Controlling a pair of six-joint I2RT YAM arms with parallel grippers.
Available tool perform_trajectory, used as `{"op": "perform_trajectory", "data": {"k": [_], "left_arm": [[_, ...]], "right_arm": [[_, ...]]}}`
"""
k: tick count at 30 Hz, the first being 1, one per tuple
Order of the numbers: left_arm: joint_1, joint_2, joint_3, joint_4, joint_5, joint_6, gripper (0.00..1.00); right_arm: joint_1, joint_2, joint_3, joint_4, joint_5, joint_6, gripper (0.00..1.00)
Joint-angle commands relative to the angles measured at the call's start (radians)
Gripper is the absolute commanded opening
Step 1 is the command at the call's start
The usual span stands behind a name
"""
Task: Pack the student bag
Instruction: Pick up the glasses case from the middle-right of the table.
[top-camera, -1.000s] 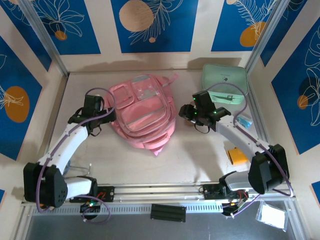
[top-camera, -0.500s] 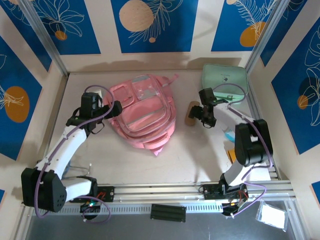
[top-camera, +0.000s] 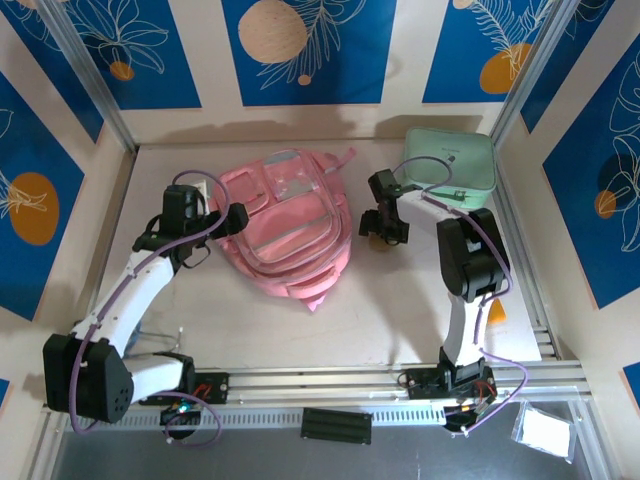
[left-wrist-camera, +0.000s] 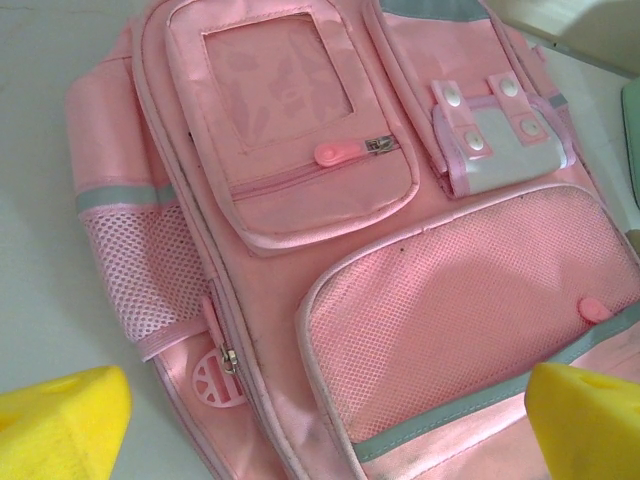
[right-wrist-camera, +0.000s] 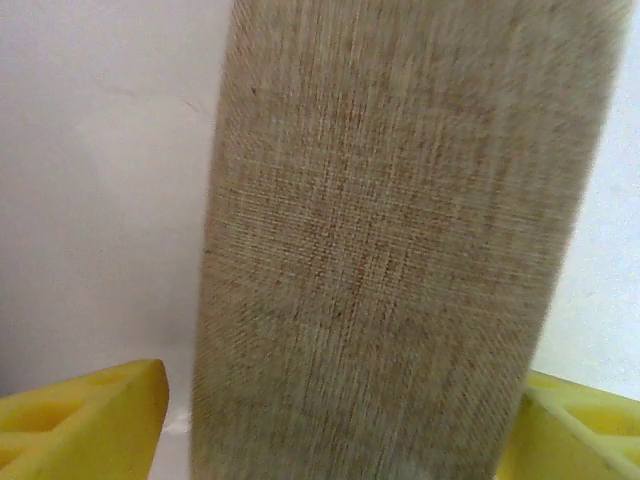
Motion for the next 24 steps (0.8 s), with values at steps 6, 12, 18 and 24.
{"op": "perform_trajectory", "data": {"k": [6,12,18,24], "left_arm": [[-0.033,-0.003,0.020,0.018,-0.001,0.031,1.00],[-0.064,0.023,0.052,0.013,0.022,0.066,1.00],[-0.152,0.107,0.123,0.002,0.123,0.192,1.00],[-0.312,0.235,0.234,-0.118,0.040,0.410,0.97]], "right_arm": [[0.007,0.017,0.018,-0.055,0.054,0.005,0.60],[-0.001,-0.049,-0.035,-0.014,0.032,0.005,0.51],[-0.016,-0.210,-0.149,0.082,-0.045,0.017,0.51],[-0.022,-0.322,-0.240,0.140,-0.133,0.053,0.52]]}}
